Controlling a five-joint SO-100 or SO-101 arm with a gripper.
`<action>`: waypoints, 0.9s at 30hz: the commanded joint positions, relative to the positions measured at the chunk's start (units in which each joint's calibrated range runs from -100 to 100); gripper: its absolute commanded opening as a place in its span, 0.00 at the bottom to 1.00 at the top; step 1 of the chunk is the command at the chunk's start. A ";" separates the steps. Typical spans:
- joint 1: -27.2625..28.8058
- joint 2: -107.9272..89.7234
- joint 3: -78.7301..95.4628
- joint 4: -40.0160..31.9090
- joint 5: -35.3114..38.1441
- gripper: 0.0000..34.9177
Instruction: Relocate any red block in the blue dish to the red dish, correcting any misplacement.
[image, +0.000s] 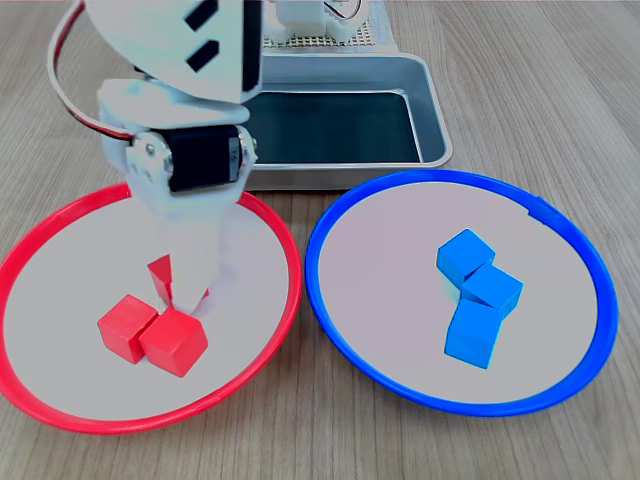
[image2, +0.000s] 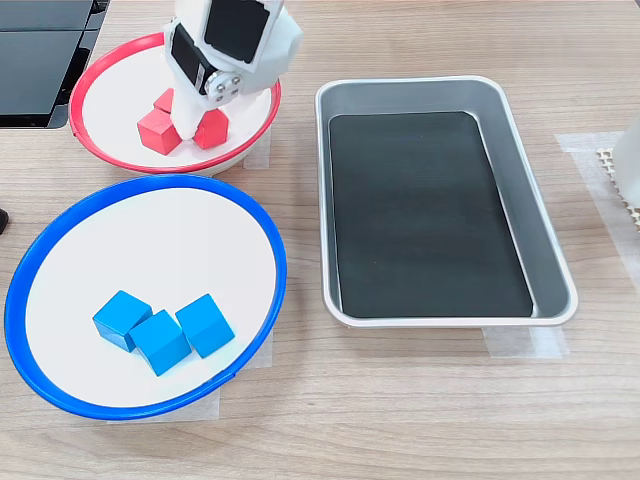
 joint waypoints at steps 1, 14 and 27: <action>-1.22 -0.63 -2.72 -0.45 -0.29 0.01; -1.97 -0.20 -4.44 2.19 -0.68 0.30; -1.03 -2.59 -4.54 2.60 -1.12 0.58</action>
